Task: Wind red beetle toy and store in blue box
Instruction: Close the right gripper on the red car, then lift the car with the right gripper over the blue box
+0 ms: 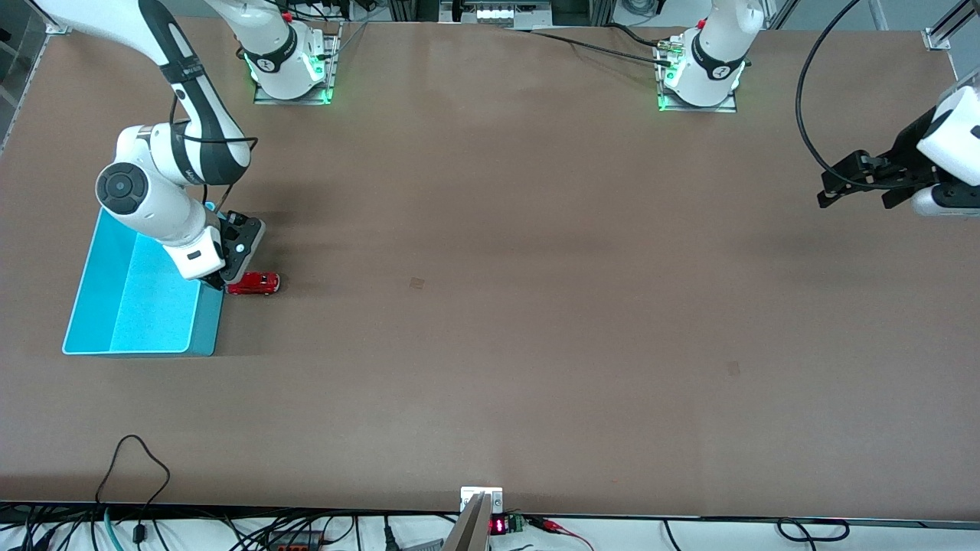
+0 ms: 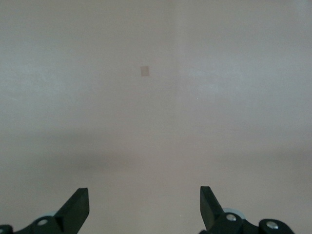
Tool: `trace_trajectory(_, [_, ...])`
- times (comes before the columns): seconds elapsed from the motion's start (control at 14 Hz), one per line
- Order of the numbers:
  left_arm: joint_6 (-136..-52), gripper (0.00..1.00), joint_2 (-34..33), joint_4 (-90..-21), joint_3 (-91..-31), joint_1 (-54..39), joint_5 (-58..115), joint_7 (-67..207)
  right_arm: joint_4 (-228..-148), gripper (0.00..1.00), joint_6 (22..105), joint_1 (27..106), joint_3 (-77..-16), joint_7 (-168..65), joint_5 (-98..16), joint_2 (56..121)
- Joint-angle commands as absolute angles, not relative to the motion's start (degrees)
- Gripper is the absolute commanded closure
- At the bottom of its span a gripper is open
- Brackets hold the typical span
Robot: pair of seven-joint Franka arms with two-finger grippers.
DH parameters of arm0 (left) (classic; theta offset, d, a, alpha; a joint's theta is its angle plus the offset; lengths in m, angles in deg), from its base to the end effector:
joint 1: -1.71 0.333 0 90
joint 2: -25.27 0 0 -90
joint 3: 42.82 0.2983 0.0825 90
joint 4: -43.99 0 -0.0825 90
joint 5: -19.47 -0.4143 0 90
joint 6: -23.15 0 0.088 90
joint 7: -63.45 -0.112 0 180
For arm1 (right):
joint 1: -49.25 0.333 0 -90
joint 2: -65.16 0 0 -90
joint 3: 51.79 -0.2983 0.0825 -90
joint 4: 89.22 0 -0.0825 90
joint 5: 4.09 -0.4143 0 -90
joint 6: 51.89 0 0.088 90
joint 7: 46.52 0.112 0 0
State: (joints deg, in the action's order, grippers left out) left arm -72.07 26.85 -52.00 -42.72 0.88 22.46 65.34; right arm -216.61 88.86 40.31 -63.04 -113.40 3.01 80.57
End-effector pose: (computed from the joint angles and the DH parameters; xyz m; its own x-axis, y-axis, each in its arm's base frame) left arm 0.5831 -0.0128 0.5733 0.9996 0.0249 0.0123 0.0243 -0.9983 0.0525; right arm 0.5591 0.0249 0.2064 0.2684 0.9627 -0.0333 0.9630 -0.2691 -0.0178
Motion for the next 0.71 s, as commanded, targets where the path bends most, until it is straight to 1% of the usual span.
trace_trajectory(0.0, [-70.45,0.0,25.28,-49.96,-42.64,1.01,22.64,65.12,-217.19,0.0,93.46,38.8,-64.27,-118.84,3.74,82.91])
trace_trajectory(0.14, [-70.71,0.0,25.1,-49.96,-42.64,1.27,22.64,65.12,-217.63,0.0,96.45,38.71,-64.36,-120.52,3.74,84.84])
trace_trajectory(0.64, [-70.54,0.0,24.75,-50.05,-43.52,3.03,22.64,65.03,-218.6,0.0,99.54,37.48,-64.27,-120.61,3.91,87.49])
